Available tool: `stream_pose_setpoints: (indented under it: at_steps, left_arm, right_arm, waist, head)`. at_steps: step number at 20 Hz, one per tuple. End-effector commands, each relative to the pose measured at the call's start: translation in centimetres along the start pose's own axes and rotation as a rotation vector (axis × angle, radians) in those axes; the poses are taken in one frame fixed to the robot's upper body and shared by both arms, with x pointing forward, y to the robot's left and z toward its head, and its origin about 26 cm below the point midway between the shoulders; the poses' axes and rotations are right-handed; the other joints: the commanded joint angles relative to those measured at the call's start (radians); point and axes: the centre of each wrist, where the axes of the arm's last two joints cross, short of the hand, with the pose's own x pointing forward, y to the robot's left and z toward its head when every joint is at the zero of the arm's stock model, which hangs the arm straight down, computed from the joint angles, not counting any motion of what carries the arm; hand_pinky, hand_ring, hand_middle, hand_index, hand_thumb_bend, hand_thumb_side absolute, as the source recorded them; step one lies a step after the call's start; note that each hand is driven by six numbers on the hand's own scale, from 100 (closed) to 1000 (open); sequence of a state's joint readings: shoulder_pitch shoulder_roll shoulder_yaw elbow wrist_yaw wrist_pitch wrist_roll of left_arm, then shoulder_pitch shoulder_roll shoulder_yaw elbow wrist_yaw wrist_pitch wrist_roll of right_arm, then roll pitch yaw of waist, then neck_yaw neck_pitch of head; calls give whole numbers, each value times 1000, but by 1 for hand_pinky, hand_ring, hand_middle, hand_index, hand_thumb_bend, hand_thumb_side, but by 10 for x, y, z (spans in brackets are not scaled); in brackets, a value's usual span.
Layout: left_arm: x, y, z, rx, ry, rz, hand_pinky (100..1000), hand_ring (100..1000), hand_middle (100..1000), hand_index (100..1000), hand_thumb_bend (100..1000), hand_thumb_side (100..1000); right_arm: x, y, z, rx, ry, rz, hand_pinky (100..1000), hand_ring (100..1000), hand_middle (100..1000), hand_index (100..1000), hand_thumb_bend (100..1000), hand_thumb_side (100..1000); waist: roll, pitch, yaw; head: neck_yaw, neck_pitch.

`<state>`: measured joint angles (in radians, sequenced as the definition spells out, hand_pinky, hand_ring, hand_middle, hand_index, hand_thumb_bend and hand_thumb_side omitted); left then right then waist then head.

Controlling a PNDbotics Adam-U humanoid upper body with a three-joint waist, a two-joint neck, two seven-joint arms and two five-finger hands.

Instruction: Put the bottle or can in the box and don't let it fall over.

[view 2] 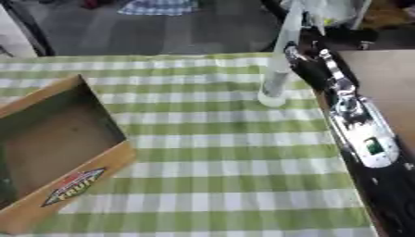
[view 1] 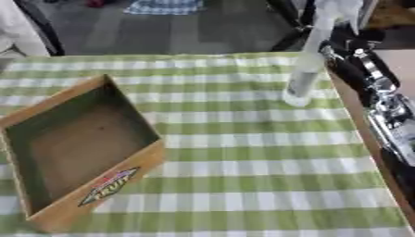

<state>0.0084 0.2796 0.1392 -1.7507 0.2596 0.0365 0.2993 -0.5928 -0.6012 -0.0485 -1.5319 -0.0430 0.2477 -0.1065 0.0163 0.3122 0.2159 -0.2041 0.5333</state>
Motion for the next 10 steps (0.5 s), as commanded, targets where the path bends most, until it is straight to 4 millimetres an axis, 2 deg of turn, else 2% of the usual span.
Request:
stream_pose_setpoints:
  at_steps: [1, 10]
  left_arm:
    - [5, 2, -1, -6, -17, -12, 1000, 585, 685, 701, 249, 700]
    - [4, 1, -1, -18, -13, -12, 1000, 585, 686, 701, 246, 704]
  right_arm:
    - [10, -6, -4, -6, -35, -4, 998, 1000, 1000, 1000, 100, 699]
    - [14, 1, -11, -47, -22, 46, 998, 1000, 1000, 998, 100, 698]
  waist:
    - [-1, -13, 1]
    - [-2, -20, 1]
  head:
    - [-1, -12]
    - [-2, -6]
